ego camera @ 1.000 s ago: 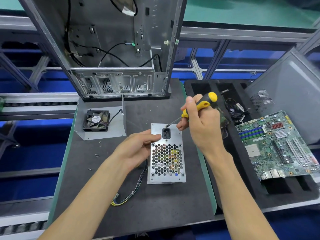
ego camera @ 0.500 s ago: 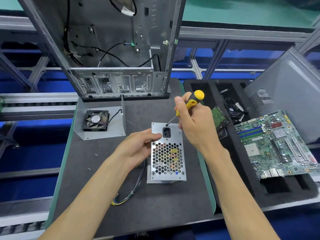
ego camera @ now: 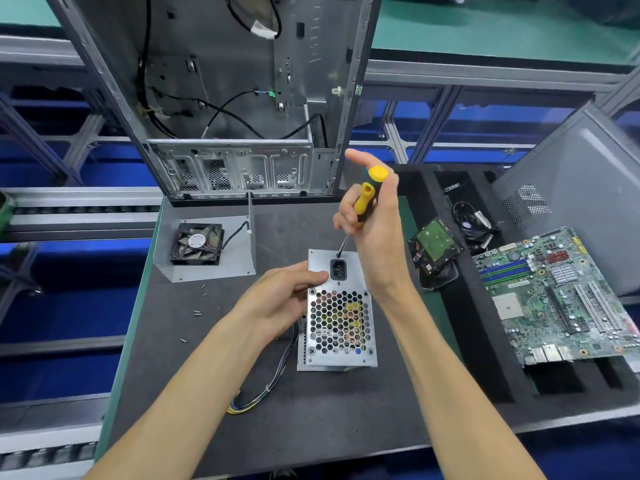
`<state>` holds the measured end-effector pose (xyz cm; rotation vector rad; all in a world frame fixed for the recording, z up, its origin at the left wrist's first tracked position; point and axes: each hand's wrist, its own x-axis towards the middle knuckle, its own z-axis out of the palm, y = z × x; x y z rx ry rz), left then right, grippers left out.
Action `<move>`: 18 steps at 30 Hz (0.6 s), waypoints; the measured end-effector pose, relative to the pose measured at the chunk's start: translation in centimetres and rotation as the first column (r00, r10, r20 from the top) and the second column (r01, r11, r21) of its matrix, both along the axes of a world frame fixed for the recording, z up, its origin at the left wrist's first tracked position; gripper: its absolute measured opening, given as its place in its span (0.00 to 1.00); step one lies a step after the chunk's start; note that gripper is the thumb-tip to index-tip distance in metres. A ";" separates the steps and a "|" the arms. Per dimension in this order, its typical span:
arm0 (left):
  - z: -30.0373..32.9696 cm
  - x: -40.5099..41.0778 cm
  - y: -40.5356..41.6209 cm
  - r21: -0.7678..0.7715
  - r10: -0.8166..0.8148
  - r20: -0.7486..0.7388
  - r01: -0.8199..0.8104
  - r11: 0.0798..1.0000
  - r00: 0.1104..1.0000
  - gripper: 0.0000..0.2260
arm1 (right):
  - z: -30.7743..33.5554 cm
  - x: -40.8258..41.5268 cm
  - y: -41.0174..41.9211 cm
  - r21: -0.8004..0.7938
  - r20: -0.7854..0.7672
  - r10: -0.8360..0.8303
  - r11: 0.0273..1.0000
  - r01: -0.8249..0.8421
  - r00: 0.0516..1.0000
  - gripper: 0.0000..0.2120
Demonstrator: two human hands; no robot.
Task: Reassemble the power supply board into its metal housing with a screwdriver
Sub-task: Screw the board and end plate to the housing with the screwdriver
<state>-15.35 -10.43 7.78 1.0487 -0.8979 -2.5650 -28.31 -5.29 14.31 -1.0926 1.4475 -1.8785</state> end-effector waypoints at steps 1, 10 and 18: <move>-0.1 0.0 0.0 -0.001 0.002 -0.003 -0.002 1.000 1.000 0.18 | 0.1 0.2 0.1 -0.015 -0.010 -0.011 1.000 0.011 1.000 0.19; 0.0 0.0 0.1 0.008 0.023 -0.015 -0.022 1.000 1.000 0.13 | 0.8 0.1 -0.2 -0.054 0.065 0.035 0.998 -0.032 0.997 0.14; 0.1 0.2 0.1 0.014 0.019 -0.021 -0.018 1.000 1.000 0.14 | 1.3 0.2 -0.3 -0.014 0.017 0.064 0.998 -0.064 0.998 0.12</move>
